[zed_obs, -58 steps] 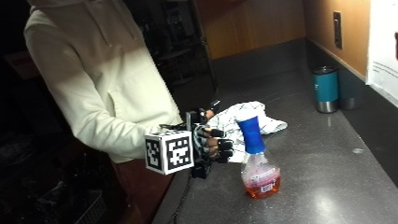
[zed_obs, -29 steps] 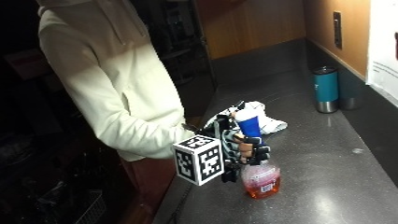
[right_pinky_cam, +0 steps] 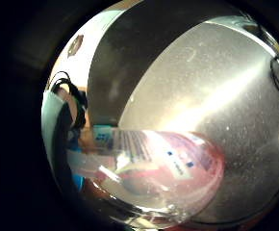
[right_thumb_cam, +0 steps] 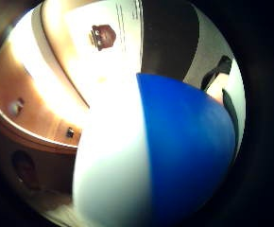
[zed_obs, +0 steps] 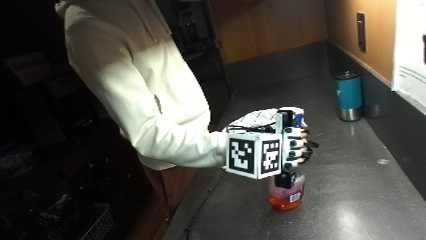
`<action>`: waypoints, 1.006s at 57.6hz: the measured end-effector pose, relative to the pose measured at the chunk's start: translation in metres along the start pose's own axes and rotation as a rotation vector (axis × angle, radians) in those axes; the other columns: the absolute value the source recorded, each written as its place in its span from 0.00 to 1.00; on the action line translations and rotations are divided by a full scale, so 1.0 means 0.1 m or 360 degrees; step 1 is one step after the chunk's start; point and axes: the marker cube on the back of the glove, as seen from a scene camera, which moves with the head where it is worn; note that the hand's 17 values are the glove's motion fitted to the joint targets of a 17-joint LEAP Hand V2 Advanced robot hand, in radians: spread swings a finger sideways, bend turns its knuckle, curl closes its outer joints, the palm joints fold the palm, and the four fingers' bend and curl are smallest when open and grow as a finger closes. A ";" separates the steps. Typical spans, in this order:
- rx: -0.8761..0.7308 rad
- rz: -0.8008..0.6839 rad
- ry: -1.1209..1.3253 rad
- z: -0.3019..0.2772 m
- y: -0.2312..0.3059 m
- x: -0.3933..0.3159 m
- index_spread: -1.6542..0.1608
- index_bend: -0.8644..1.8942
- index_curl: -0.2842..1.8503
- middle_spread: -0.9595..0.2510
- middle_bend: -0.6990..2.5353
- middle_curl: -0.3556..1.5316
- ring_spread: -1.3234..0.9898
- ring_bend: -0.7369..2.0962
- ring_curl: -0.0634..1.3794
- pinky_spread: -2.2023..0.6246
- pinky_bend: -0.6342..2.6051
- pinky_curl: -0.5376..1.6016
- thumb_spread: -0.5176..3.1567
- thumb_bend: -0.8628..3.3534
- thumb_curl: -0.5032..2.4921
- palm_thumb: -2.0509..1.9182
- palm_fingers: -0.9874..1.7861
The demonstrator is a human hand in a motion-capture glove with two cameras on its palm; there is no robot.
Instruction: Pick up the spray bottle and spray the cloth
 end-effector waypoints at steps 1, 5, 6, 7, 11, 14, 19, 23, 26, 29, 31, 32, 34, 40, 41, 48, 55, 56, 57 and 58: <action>-0.0011 -0.0011 0.0022 0.02 -0.01 -0.01 0.78 0.43 0.32 0.68 0.38 0.44 0.48 0.45 0.31 0.73 0.27 0.40 0.26 0.21 0.34 0.77 0.83; -0.0061 -0.0058 0.0095 0.12 -0.03 -0.07 0.79 0.44 0.33 0.68 0.39 0.44 0.48 0.45 0.32 0.71 0.27 0.41 0.23 0.21 0.36 0.78 0.84; -0.0073 -0.0070 0.0112 0.15 -0.03 -0.08 0.79 0.44 0.34 0.68 0.39 0.44 0.48 0.45 0.32 0.71 0.27 0.41 0.22 0.20 0.36 0.78 0.84; -0.0088 -0.0084 0.0133 0.17 -0.03 -0.10 0.79 0.45 0.34 0.69 0.39 0.44 0.48 0.45 0.32 0.71 0.27 0.41 0.22 0.20 0.36 0.78 0.84; -0.0162 -0.0142 0.0223 0.31 -0.03 -0.16 0.80 0.46 0.35 0.69 0.40 0.45 0.48 0.45 0.33 0.70 0.27 0.41 0.19 0.20 0.37 0.78 0.85; -0.0232 -0.0187 0.0292 0.41 0.00 -0.21 0.80 0.46 0.35 0.70 0.40 0.45 0.48 0.46 0.34 0.70 0.27 0.41 0.18 0.20 0.37 0.78 0.85; -0.0385 -0.0302 0.0471 0.57 0.11 -0.31 0.80 0.46 0.36 0.71 0.40 0.45 0.48 0.46 0.34 0.69 0.28 0.42 0.16 0.20 0.38 0.78 0.85; -0.0471 -0.0392 0.0580 0.65 0.16 -0.46 0.80 0.47 0.37 0.71 0.41 0.46 0.48 0.46 0.35 0.69 0.28 0.42 0.15 0.20 0.38 0.78 0.85; -0.0536 -0.0477 0.0696 0.68 0.20 -0.58 0.80 0.47 0.37 0.71 0.41 0.46 0.48 0.46 0.35 0.69 0.28 0.42 0.14 0.20 0.39 0.78 0.85; -0.0601 -0.0548 0.0790 0.72 0.27 -0.73 0.80 0.47 0.37 0.71 0.41 0.46 0.48 0.46 0.35 0.69 0.28 0.42 0.14 0.20 0.39 0.78 0.85; -0.0637 -0.0582 0.0843 0.76 0.33 -0.82 0.80 0.47 0.37 0.71 0.41 0.46 0.48 0.46 0.36 0.69 0.28 0.42 0.14 0.20 0.39 0.78 0.85; -0.0652 -0.0596 0.0871 0.77 0.36 -0.87 0.80 0.47 0.37 0.71 0.41 0.46 0.48 0.46 0.36 0.69 0.28 0.42 0.13 0.20 0.39 0.78 0.85; -0.0682 -0.0621 0.0924 0.80 0.42 -0.95 0.80 0.48 0.37 0.71 0.41 0.46 0.48 0.46 0.36 0.69 0.28 0.42 0.13 0.20 0.39 0.78 0.85; -0.0741 -0.0691 0.1066 0.92 0.62 -1.16 0.80 0.48 0.38 0.71 0.41 0.46 0.49 0.46 0.36 0.69 0.29 0.43 0.13 0.20 0.40 0.78 0.85; -0.0754 -0.0712 0.1087 0.93 0.66 -1.20 0.80 0.48 0.38 0.71 0.41 0.46 0.49 0.46 0.36 0.69 0.29 0.43 0.13 0.20 0.40 0.78 0.85; -0.0864 -0.0882 0.1260 1.07 0.94 -1.43 0.80 0.48 0.38 0.71 0.41 0.46 0.49 0.46 0.36 0.69 0.29 0.43 0.12 0.20 0.40 0.78 0.85; -0.0915 -0.0999 0.1436 1.24 1.20 -1.63 0.80 0.48 0.38 0.71 0.41 0.46 0.49 0.46 0.37 0.69 0.29 0.43 0.12 0.20 0.40 0.78 0.85; -0.0918 -0.1011 0.1454 1.26 1.23 -1.65 0.80 0.48 0.38 0.71 0.41 0.46 0.49 0.46 0.37 0.69 0.29 0.43 0.12 0.20 0.40 0.78 0.85; -0.0919 -0.1021 0.1470 1.28 1.26 -1.68 0.80 0.48 0.38 0.71 0.41 0.46 0.49 0.46 0.37 0.69 0.29 0.43 0.12 0.20 0.40 0.78 0.85; -0.0922 -0.1031 0.1486 1.29 1.28 -1.70 0.80 0.48 0.38 0.71 0.41 0.46 0.49 0.46 0.37 0.69 0.29 0.43 0.12 0.20 0.40 0.78 0.85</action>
